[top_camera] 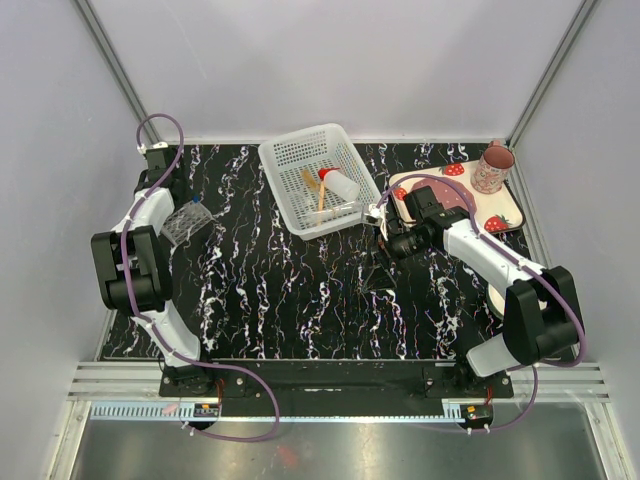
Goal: Organize the chemistry lab equipment
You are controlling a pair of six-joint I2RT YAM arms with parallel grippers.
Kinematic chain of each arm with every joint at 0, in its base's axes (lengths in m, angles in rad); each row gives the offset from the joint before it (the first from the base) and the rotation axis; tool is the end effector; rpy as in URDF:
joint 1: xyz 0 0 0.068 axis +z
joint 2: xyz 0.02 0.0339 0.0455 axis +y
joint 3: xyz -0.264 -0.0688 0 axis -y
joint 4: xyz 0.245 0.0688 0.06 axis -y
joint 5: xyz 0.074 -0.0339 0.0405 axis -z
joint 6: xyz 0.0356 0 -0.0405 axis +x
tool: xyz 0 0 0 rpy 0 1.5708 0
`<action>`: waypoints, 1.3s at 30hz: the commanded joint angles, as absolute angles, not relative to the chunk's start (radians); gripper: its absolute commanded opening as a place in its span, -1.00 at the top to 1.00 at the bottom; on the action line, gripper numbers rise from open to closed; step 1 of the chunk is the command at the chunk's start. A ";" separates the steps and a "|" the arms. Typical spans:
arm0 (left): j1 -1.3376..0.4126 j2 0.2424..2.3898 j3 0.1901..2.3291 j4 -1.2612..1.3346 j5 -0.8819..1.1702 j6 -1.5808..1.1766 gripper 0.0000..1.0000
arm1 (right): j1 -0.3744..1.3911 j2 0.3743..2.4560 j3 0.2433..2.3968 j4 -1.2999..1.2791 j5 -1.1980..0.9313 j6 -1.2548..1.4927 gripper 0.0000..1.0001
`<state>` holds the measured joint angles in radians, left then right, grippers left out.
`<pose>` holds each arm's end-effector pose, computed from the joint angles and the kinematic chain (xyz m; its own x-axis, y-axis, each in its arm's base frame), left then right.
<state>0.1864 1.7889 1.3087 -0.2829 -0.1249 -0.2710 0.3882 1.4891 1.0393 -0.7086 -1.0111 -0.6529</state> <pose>0.3934 0.0787 0.2357 -0.5815 -0.3800 -0.7194 -0.4442 0.8891 -0.1105 0.2500 0.1348 0.2390 -0.3605 -0.4959 -0.7900 -0.9245 0.0776 0.3732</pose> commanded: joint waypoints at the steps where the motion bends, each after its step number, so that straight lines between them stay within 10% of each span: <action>1: 0.189 1.755 1.301 -0.262 -0.132 -0.279 0.69 | 0.388 1.491 1.063 -0.719 -1.014 -0.675 -0.99; 39: 0.189 1.756 1.261 -0.250 -0.127 -0.278 0.39 | 0.388 1.500 1.068 -0.727 -1.011 -0.683 -0.99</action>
<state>0.1864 1.7622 1.2652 -0.2832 -0.1238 -0.2756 0.3882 1.5002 1.0393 -0.7277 -1.0111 -0.6598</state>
